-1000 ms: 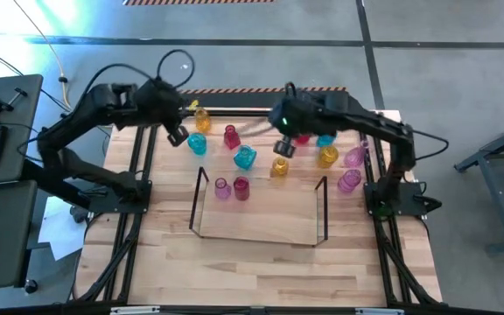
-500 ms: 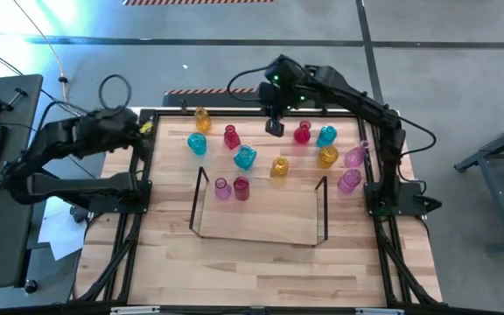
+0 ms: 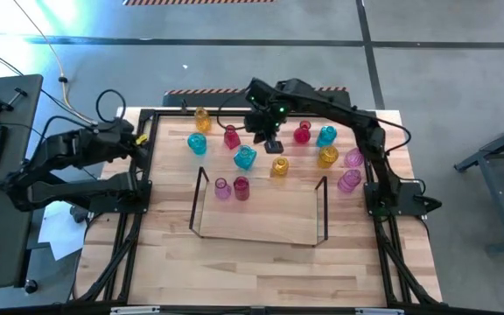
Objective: Sort vases onto shelf
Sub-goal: Put the right red vase on the shelf aligned with the other red vase
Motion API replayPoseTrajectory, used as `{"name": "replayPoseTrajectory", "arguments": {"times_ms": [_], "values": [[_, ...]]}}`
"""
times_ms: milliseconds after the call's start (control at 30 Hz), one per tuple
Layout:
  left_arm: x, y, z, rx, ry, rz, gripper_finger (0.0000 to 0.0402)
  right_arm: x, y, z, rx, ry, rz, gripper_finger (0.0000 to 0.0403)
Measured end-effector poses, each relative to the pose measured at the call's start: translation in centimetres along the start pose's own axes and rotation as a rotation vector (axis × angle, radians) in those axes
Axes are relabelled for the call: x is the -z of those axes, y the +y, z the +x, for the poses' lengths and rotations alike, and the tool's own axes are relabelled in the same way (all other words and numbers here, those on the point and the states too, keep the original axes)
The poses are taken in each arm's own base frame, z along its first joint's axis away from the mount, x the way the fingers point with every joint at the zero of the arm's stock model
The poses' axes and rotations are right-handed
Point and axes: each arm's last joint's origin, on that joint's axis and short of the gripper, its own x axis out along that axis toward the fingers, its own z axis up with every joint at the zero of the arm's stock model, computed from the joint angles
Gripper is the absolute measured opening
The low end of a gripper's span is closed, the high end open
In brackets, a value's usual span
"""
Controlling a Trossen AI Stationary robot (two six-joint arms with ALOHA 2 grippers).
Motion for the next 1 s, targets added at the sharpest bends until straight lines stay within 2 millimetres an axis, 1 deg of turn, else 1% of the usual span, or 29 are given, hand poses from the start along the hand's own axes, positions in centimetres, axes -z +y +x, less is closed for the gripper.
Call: {"name": "replayPoseTrajectory", "arguments": {"times_ms": [167, 300, 400, 500, 633, 767, 900, 1000], "values": [[0.6, -0.2, 1.0, -0.015, 0.024, -0.027, 0.0111, 0.2, -0.1, 0.6, -0.107, -0.042, -0.051, 0.0000], [0.9, -0.2, 1.5, -0.044, 0.030, -0.036, 0.0111, 0.6, -0.4, 0.6, -0.186, -0.083, -0.071, 0.0000], [0.8, -0.2, 1.5, -0.052, 0.022, -0.044, 0.0111, 0.8, -0.8, 0.7, -0.273, -0.155, -0.081, 0.0000], [0.7, -0.2, 1.5, -0.049, 0.014, -0.048, 0.0111, 0.9, -1.0, 1.2, -0.336, -0.211, -0.107, 0.0000], [0.6, -0.3, 1.5, -0.042, 0.003, -0.069, 0.0111, 0.9, -1.1, 1.8, -0.343, -0.202, -0.127, 0.0000], [0.6, -0.3, 1.5, -0.037, 0.006, -0.079, 0.0111, 1.0, -1.3, 2.1, -0.277, -0.129, -0.072, 0.0000], [0.7, -0.3, 1.5, -0.032, 0.009, -0.078, 0.0111, 1.3, -2.7, 2.0, -0.072, -0.036, 0.017, 0.0000], [0.7, -0.2, 1.5, -0.046, 0.011, -0.074, 0.0111, 2.1, -4.1, 1.5, 0.071, 0.039, 0.110, 0.0000]]}}
